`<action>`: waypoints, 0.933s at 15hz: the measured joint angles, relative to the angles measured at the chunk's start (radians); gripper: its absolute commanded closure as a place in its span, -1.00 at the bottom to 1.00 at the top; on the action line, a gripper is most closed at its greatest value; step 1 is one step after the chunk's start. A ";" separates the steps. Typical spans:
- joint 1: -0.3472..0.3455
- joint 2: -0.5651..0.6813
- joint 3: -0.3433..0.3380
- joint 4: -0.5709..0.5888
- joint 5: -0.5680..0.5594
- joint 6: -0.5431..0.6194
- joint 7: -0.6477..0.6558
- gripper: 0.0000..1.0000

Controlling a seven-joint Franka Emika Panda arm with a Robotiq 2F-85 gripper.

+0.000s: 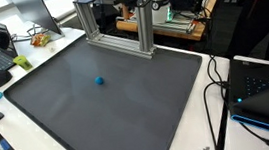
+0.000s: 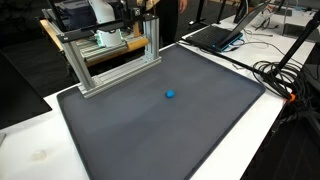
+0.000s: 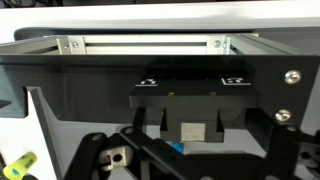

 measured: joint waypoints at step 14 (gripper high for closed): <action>-0.001 0.027 -0.014 0.000 0.000 0.000 -0.013 -1.00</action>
